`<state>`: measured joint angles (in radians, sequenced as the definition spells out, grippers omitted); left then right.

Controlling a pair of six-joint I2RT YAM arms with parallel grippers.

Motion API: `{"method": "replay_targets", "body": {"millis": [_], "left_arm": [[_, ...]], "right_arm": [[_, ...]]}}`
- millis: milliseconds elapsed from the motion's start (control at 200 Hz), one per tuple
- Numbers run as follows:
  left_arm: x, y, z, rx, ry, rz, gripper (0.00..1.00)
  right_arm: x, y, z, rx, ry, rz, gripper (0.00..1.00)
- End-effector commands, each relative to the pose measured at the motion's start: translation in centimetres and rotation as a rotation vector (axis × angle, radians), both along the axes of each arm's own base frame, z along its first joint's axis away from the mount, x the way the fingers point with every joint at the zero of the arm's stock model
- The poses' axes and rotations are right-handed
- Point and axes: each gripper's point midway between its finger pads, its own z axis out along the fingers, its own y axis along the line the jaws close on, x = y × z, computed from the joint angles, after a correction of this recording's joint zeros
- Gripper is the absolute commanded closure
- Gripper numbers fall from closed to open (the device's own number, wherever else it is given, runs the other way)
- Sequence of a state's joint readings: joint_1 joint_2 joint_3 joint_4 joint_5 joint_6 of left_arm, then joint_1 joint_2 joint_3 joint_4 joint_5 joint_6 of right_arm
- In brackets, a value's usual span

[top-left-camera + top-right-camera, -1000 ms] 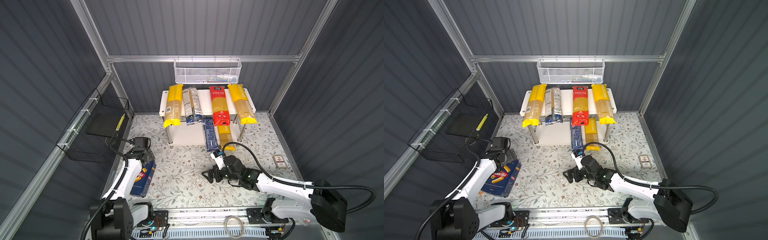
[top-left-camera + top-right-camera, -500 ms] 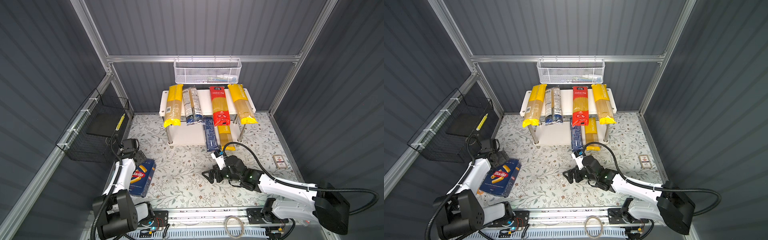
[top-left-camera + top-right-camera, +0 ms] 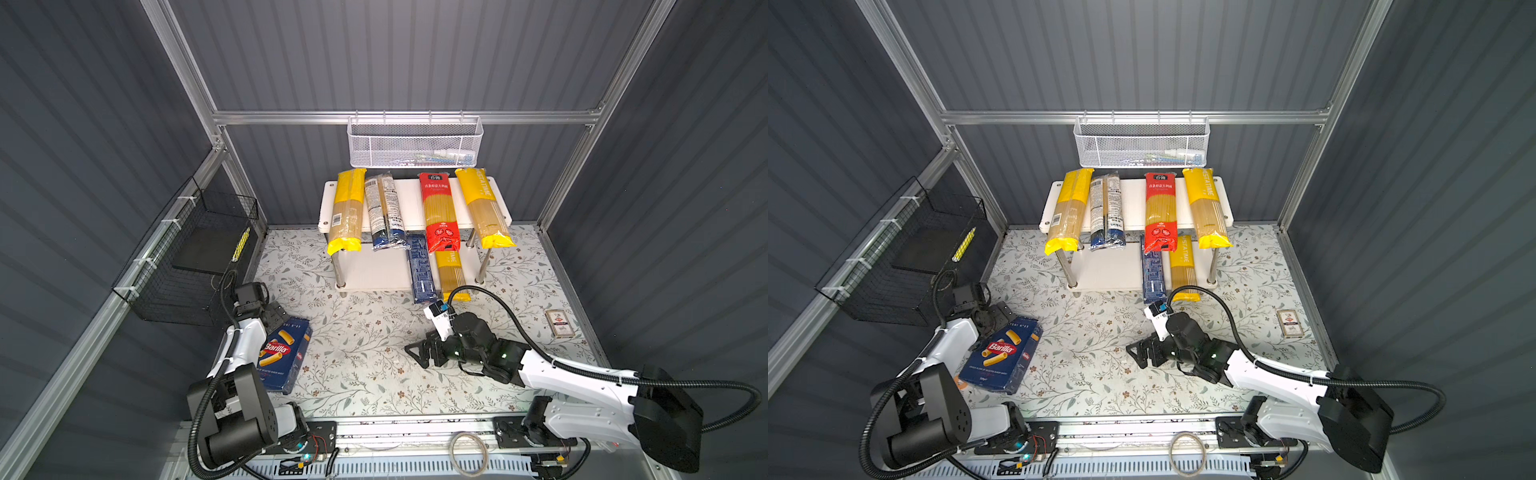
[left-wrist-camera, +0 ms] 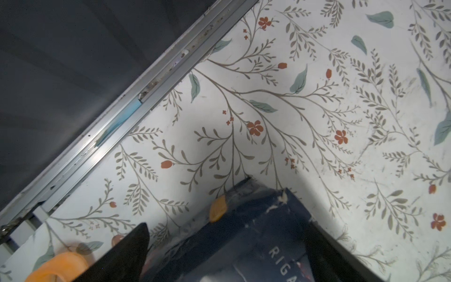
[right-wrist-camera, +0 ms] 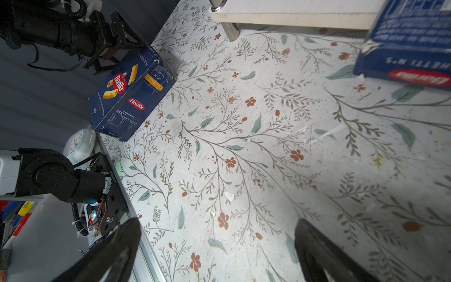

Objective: Arrange pasta packages on shelves
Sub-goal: Rotate the pasta box at the bottom-left of the table.

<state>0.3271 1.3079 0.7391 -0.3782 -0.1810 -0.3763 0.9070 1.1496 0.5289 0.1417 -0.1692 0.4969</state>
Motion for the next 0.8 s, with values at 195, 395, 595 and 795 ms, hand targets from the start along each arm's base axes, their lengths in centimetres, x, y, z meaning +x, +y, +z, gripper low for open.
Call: {"method": "replay_targets", "body": {"millis": [195, 395, 595, 795], "left_arm": [[-1.0, -4.7, -3.1, -0.270, 0.001, -0.064, 0.00], [-2.7, -7.6, -3.2, -0.394, -0.056, -0.086, 0.00], [-1.4, -10.6, -1.1, -0.517, -0.195, -0.171, 0.00], [-0.8, -10.3, 0.1, -0.454, -0.163, -0.210, 0.00]], "right_arm": [[-0.2, -0.2, -0.2, 0.004, 0.014, -0.015, 0.01], [0.0, 0.3, -0.9, -0.012, 0.026, 0.000, 0.01], [0.3, 0.9, -1.5, -0.031, 0.029, 0.013, 0.01], [0.4, 2.0, -1.1, -0.024, 0.051, 0.038, 0.01]]}}
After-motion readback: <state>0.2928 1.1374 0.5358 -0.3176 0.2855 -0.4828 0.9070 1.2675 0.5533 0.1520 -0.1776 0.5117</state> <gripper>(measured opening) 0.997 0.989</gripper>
